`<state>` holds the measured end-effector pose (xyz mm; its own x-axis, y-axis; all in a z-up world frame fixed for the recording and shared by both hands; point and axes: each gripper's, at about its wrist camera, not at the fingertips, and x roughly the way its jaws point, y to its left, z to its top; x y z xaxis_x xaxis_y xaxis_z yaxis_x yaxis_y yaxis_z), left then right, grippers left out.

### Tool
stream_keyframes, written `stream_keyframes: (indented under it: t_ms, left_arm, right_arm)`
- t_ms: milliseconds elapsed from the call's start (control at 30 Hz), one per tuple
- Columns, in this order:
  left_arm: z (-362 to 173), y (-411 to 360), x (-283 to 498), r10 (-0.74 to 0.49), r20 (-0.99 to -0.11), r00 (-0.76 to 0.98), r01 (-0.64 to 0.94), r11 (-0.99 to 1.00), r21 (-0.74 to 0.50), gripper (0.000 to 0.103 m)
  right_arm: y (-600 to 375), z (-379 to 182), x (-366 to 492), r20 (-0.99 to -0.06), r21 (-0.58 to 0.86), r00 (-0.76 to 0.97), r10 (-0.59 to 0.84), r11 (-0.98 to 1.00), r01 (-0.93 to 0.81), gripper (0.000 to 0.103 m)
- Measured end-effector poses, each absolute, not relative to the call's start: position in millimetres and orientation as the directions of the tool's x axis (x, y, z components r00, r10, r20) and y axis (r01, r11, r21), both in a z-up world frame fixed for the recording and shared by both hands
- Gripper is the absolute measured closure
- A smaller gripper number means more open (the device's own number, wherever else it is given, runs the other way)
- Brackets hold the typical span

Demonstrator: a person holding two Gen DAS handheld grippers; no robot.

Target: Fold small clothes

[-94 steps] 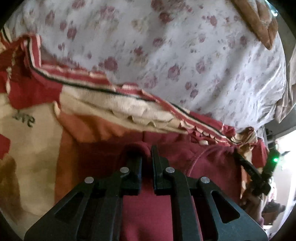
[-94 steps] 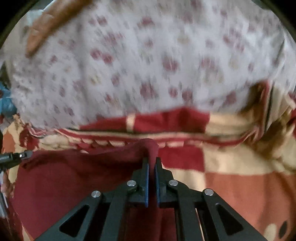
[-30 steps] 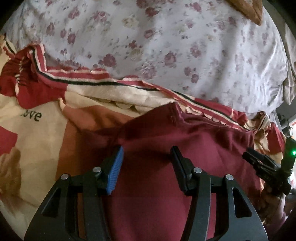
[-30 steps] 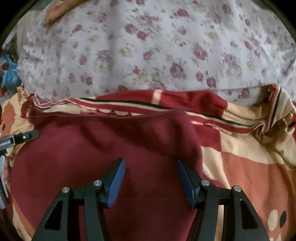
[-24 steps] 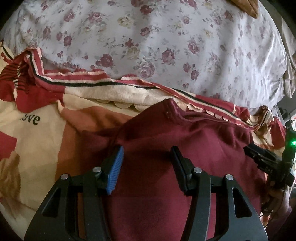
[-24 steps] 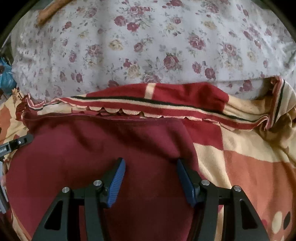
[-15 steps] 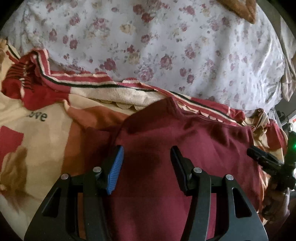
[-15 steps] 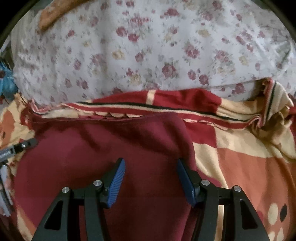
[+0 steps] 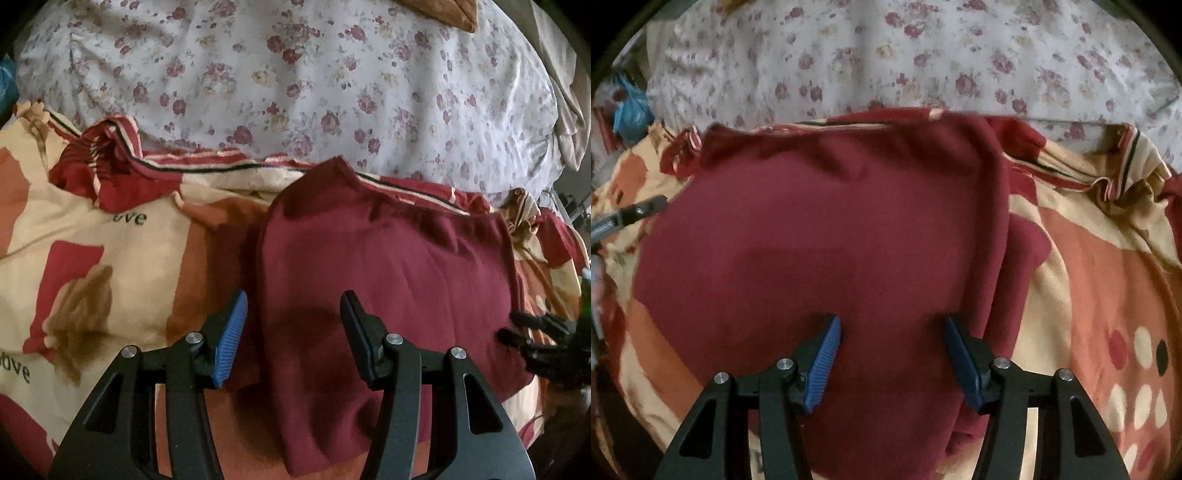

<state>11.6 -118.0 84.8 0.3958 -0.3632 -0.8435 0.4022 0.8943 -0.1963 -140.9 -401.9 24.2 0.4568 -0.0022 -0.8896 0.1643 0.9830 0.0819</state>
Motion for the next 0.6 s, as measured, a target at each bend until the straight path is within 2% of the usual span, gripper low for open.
stream_keyframes:
  t_ms: [67, 167, 300, 467, 600]
  left_arm:
    - [85, -113, 6, -0.376, -0.844, 0.383, 0.402, 0.89, -0.214, 0.051]
    - [86, -98, -4, -0.43, -0.829, 0.357, 0.383, 0.877, -0.29, 0.051]
    - [73, -71, -20, -0.487, -0.811, 0.325, 0.318, 0.863, -0.392, 0.047]
    - [50, -56, -25, -0.528, -0.804, 0.272, 0.238, 0.847, -0.476, 0.046]
    - [47, -56, -28, -0.575, -0.766, 0.286, 0.237, 0.817, -0.525, 0.035]
  right_arm:
    - [-398, 33, -135, -0.896, 0.079, 0.443, -0.006, 0.982, 0.173, 0.047]
    - [-383, 61, -122, -0.856, 0.159, 0.511, 0.073, 0.979, 0.126, 0.047]
    - [-336, 82, -76, -0.805, 0.225, 0.561, 0.191, 0.974, -0.009, 0.047]
    - [-285, 66, 3, -0.796, 0.31, 0.526, 0.3, 0.948, -0.073, 0.047]
    - [-243, 38, 66, -0.834, 0.359, 0.415, 0.363, 0.929, -0.092, 0.047]
